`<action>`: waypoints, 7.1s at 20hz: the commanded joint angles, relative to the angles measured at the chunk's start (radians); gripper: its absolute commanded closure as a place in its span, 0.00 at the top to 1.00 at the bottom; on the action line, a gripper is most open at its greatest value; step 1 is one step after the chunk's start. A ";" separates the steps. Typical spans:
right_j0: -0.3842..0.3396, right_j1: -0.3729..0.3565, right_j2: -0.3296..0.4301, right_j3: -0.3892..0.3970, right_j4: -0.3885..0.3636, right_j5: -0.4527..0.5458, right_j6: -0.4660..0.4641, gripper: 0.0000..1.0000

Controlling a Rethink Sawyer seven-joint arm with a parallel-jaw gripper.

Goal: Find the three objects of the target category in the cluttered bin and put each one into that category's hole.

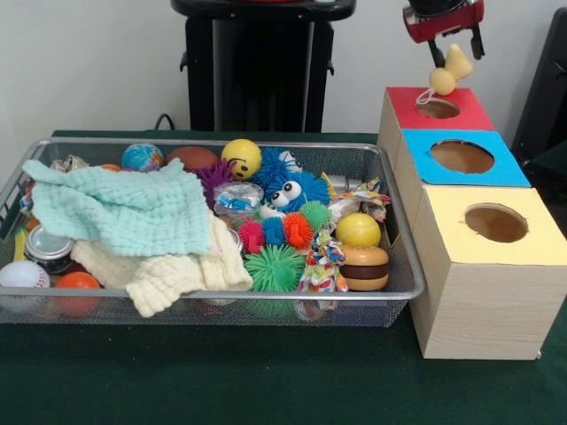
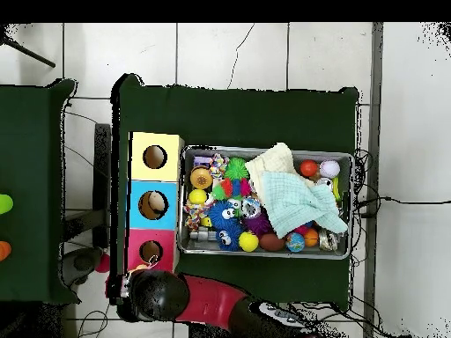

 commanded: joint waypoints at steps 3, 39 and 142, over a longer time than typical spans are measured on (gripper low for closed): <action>0.013 0.001 -0.054 -0.064 -0.043 -0.112 0.200 1.00; 0.079 -0.036 -0.165 -0.123 -0.160 -0.256 0.208 0.00; 0.135 -0.169 -0.233 -0.172 -0.127 -0.209 0.202 1.00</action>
